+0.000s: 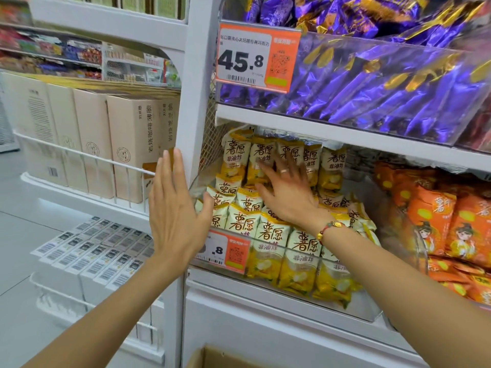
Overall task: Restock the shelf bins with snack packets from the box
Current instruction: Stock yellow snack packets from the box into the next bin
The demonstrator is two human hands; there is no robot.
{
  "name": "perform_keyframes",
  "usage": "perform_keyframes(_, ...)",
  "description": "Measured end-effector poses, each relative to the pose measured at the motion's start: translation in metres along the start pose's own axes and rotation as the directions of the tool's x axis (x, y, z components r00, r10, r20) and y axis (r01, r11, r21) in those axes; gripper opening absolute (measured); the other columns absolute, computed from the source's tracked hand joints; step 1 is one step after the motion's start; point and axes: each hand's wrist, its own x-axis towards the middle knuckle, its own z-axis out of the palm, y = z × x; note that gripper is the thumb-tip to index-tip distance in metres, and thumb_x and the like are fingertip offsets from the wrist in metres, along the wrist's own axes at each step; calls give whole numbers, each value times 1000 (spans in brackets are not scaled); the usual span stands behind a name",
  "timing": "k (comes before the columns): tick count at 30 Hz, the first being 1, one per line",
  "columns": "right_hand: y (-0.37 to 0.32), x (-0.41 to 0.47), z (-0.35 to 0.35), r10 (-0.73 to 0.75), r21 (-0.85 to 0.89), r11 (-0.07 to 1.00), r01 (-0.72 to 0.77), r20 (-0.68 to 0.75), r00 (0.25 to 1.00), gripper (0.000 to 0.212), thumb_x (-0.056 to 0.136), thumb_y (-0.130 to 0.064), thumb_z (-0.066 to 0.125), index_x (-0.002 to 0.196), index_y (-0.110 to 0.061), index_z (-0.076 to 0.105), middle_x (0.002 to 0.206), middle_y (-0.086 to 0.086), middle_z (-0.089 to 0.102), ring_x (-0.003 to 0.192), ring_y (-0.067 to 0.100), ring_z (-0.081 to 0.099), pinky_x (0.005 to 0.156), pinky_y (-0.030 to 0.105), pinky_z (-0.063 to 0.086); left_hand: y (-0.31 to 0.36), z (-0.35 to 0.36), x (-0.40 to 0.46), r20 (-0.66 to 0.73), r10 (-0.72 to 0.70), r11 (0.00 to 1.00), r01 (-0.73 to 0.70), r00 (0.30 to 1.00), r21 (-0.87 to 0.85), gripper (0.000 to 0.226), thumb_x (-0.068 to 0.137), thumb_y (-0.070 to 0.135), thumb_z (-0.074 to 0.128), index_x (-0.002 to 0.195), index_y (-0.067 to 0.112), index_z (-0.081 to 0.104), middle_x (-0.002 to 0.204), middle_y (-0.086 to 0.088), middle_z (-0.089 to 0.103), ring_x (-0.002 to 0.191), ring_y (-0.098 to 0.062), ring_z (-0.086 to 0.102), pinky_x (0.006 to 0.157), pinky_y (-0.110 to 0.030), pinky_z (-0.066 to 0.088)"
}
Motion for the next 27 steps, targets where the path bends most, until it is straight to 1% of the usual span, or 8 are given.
perform_keyframes(3, -2, -1, 10, 16, -76, 997, -8, 104, 994, 61, 100, -50, 25, 153, -34, -1, 161, 4, -10, 146, 30, -17, 115, 54, -12, 3, 0, -1, 11, -12, 1000, 12, 1000, -16, 87, 84, 39, 46, 154, 16, 1, 158, -9, 21, 145, -23, 18, 119, -40, 16)
perform_keyframes(8, -4, -2, -5, 9, 36, 999, -13, 123, 992, 59, 100, -46, 31, 153, -35, 7, 162, 3, -5, 147, 28, -13, 117, 51, -7, 5, -3, -1, -21, -1, 1000, 1, 1000, -1, 88, 85, 28, 62, 153, 9, 11, 155, -14, 24, 141, -27, 23, 116, -47, 23)
perform_keyframes(12, -10, -37, -31, -42, 191, 981, 42, -4, 999, 51, 98, -41, 42, 147, -31, 30, 156, 3, 23, 144, 23, 16, 117, 46, 18, 24, -15, -4, -98, 179, 982, -184, 979, -45, 70, 83, 26, 57, 144, 7, 30, 147, -11, 35, 134, -24, 33, 112, -40, 29)
perform_keyframes(14, -10, -73, -49, -105, 261, 957, 128, -99, 989, 44, 95, -36, 51, 138, -25, 45, 141, -1, 43, 131, 17, 36, 104, 43, 39, 42, -23, -12, -71, 289, 950, -295, 955, -104, 62, 82, 24, 57, 139, 8, 39, 139, -9, 44, 126, -21, 41, 105, -31, 31)
perform_keyframes(17, 1, -140, -79, -180, 334, 919, 209, -116, 977, 29, 91, -31, 56, 119, -25, 59, 109, -11, 60, 100, 7, 56, 79, 32, 49, 69, -36, -36, 20, 433, 880, -417, 901, -227, 42, 85, 26, 54, 124, 13, 55, 122, -2, 59, 111, -16, 52, 90, -27, 41)
perform_keyframes(21, 29, -230, -94, -163, 305, 948, 93, 209, 964, 14, 91, -34, 56, 102, -35, 65, 81, -18, 63, 72, -3, 53, 61, 26, 48, 91, -35, -97, 320, 531, 840, -437, 785, -320, 18, 87, 31, 50, 98, 26, 64, 92, 15, 65, 85, -8, 60, 65, -29, 50)
perform_keyframes(24, 51, -287, -75, -71, 175, 984, -42, 593, 802, 18, 92, -36, 54, 107, -36, 64, 90, -15, 66, 87, 4, 60, 75, 28, 48, 102, -18, -150, 682, 438, 896, -342, 585, -282, 16, 90, 31, 52, 102, 29, 63, 101, 15, 65, 97, -10, 60, 69, -25, 39)
perform_keyframes(27, 69, -335, -41, 9, 71, 992, -101, 777, 630, 23, 93, -32, 51, 113, -34, 63, 106, -10, 68, 104, 12, 60, 76, 22, 37, 111, 14, -211, 855, 318, 939, -264, 410, -222, 21, 89, 28, 51, 106, 28, 63, 109, 11, 66, 105, -13, 60, 72, -23, 35)
